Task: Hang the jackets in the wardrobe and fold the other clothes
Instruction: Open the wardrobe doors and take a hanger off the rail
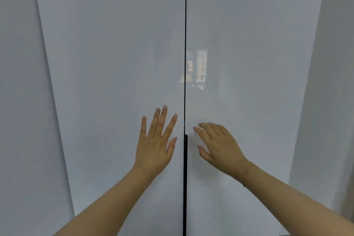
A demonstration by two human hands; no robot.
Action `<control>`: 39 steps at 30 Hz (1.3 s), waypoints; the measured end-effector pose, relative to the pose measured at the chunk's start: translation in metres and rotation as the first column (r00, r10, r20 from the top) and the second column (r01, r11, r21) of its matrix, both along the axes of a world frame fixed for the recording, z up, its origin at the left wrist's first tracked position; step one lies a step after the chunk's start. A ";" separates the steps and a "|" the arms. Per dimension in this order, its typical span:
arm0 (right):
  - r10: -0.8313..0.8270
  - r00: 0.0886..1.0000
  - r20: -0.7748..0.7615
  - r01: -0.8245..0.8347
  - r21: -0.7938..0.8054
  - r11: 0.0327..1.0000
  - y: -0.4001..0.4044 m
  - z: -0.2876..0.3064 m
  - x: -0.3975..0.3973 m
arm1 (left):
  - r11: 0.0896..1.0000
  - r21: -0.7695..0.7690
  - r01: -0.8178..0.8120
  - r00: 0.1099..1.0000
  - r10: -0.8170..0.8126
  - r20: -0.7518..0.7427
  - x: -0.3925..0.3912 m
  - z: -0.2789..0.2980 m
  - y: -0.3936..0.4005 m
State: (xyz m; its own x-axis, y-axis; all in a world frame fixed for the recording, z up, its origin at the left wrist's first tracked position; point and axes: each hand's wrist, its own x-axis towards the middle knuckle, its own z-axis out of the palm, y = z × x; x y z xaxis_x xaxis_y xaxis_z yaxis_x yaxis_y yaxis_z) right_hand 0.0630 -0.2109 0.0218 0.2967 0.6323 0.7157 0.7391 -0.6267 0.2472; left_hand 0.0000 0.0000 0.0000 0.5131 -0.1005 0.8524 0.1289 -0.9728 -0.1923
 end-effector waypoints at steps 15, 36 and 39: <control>0.438 0.680 -0.588 -0.023 0.579 0.815 0.062 -0.057 0.041 | 0.999 -0.036 -0.017 0.998 0.015 -0.054 0.071 -0.016 0.021; 0.372 0.679 -0.633 0.250 0.676 0.693 -0.113 -0.058 -0.168 | -0.021 -0.970 0.243 0.356 -0.928 0.110 -0.122 0.061 -0.159; 0.389 0.672 -0.631 0.283 0.704 0.651 -0.150 -0.056 -0.188 | -0.027 -0.968 0.250 0.264 -0.960 0.095 -0.131 0.062 -0.190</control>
